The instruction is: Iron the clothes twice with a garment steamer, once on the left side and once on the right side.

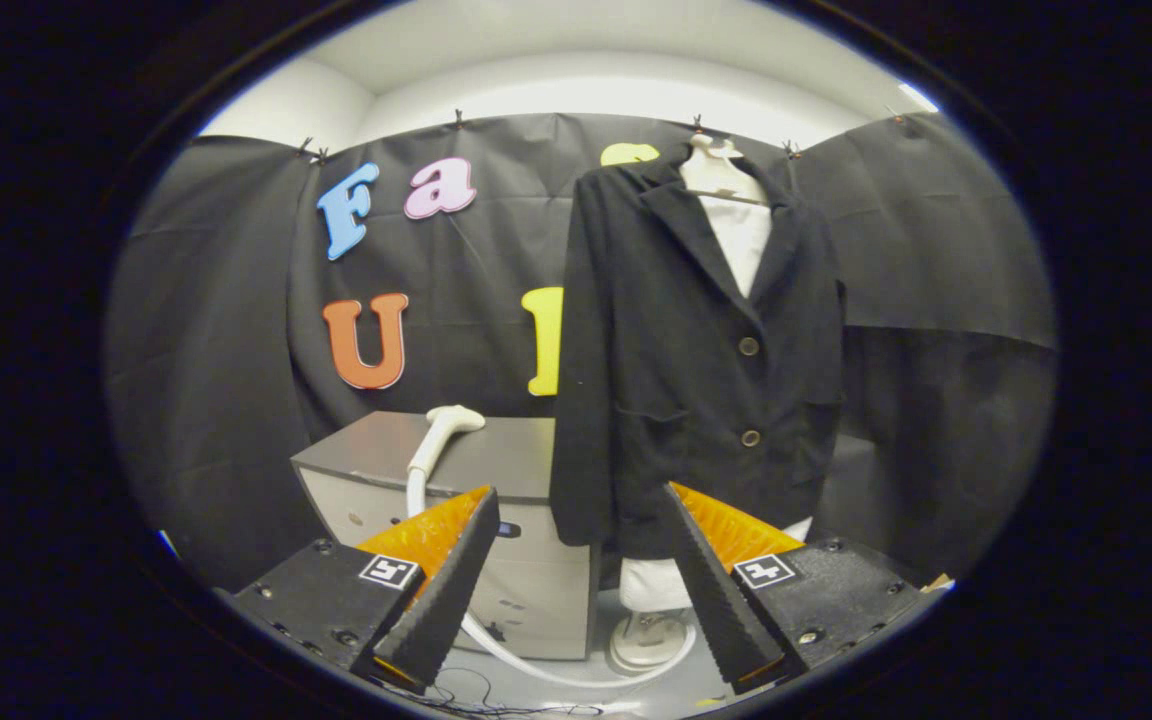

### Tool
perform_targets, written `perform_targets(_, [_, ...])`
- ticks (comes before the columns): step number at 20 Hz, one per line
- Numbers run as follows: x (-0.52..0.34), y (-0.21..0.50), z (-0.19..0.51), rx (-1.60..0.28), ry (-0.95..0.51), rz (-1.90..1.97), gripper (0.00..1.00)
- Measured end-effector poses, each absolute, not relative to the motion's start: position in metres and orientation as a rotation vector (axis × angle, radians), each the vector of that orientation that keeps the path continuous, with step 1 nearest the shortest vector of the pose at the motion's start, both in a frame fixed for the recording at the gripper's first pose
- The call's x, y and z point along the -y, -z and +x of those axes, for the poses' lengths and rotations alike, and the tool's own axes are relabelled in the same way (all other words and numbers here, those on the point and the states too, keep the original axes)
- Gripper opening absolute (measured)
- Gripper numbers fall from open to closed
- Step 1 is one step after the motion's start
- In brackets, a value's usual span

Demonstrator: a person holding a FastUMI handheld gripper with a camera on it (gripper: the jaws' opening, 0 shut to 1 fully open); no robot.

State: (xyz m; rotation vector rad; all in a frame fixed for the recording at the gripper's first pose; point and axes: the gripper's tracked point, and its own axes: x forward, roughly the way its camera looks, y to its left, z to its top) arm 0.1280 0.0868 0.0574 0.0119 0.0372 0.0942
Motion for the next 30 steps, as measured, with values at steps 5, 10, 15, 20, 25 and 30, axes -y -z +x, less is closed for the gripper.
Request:
perform_targets(5, [-0.147,-0.071,0.199,-0.081,-0.184,-0.004,0.99])
perform_targets(10, [-0.212,-0.070,0.274,-0.147,-0.260,-0.039,0.99])
perform_targets(15, [-0.272,-0.044,0.336,-0.267,-0.303,-0.055,0.99])
perform_targets(20, [-0.316,-0.015,0.387,-0.372,-0.309,-0.084,0.99])
perform_targets(25, [-0.334,0.013,0.423,-0.475,-0.275,-0.123,0.94])
perform_targets(30, [-0.334,0.029,0.436,-0.571,-0.251,-0.081,0.75])
